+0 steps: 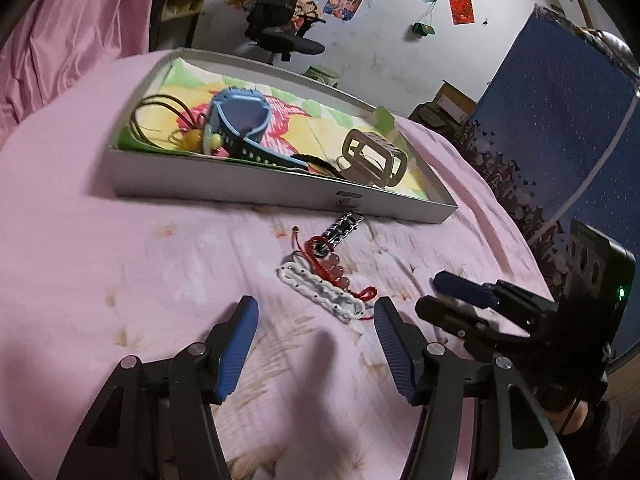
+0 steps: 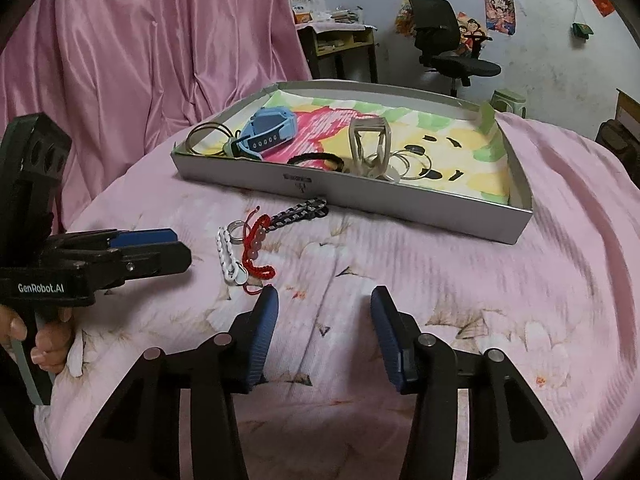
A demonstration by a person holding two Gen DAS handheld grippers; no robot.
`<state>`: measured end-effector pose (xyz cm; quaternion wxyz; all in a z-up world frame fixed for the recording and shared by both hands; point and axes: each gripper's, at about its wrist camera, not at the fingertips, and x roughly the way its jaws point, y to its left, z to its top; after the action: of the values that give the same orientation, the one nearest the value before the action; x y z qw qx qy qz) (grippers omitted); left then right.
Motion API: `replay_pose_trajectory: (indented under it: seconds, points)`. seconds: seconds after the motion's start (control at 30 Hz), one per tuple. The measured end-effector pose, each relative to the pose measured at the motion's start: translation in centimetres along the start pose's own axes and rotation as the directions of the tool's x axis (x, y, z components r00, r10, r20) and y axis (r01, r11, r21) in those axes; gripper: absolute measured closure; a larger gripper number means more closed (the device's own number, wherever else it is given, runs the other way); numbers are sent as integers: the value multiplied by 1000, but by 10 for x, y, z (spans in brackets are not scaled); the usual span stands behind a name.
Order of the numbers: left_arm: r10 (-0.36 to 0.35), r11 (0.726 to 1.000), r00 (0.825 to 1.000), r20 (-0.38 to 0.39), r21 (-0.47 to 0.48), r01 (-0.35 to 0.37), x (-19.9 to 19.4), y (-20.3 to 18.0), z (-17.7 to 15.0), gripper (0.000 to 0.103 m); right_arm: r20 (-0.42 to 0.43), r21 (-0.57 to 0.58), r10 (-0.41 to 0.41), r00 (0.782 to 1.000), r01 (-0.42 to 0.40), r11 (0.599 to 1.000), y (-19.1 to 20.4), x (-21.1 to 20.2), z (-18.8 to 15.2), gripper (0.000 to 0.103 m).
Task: Organize jewelry
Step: 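Move both grippers back toward the black-and-white bracelet on the bedspread, then grasp the white link chain with the left gripper while the right gripper grasps the red string bracelet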
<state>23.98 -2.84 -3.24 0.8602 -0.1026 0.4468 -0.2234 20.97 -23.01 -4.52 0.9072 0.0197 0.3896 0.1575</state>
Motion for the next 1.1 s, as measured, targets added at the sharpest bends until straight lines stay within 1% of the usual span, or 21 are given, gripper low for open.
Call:
replay_pose_trajectory:
  seconds: [0.13,0.2,0.23,0.37,0.43,0.5,0.53,0.57,0.7,0.93,1.1]
  points:
    - [-21,999,1000,-20,-32,21,9,1,4,45,-8,2,6,1000,-6,1000,-1,1,-2,65]
    - [-23,999,999,-31,-43,21,12,2,5,45,-15,-2,13,1000,-14,1000,0,3,-2,68]
    - [-22,999,999,-38,-49,20,15,3,6,45,-20,-7,17,1000,-17,1000,1,4,-1,70]
    - [-3,999,998,-63,-50,0,24,0,9,45,-37,-39,20,999,-21,999,7,8,-1,70]
    - [15,999,997,-71,-43,-18,29,-1,10,49,-42,-43,18,999,-20,999,8,9,-2,70]
    - [35,998,996,-77,-47,-38,31,0,10,57,-42,-37,21,999,-23,999,8,8,-2,70]
    - [41,998,996,-77,-52,-45,32,2,10,59,-42,-36,22,999,-23,999,7,9,-1,70]
    - [45,997,996,-76,-56,-50,31,3,10,63,-43,-38,21,999,-23,999,7,9,-1,70]
    - [47,996,996,-70,-76,-52,27,9,8,72,-46,-41,25,999,-27,999,7,10,-1,70]
    - [60,994,996,-66,-91,-66,25,15,7,79,-59,-58,51,997,-54,997,12,17,1,70]
    - [43,990,997,-60,-128,-50,24,24,8,84,-74,-85,64,995,-70,994,21,27,6,70]
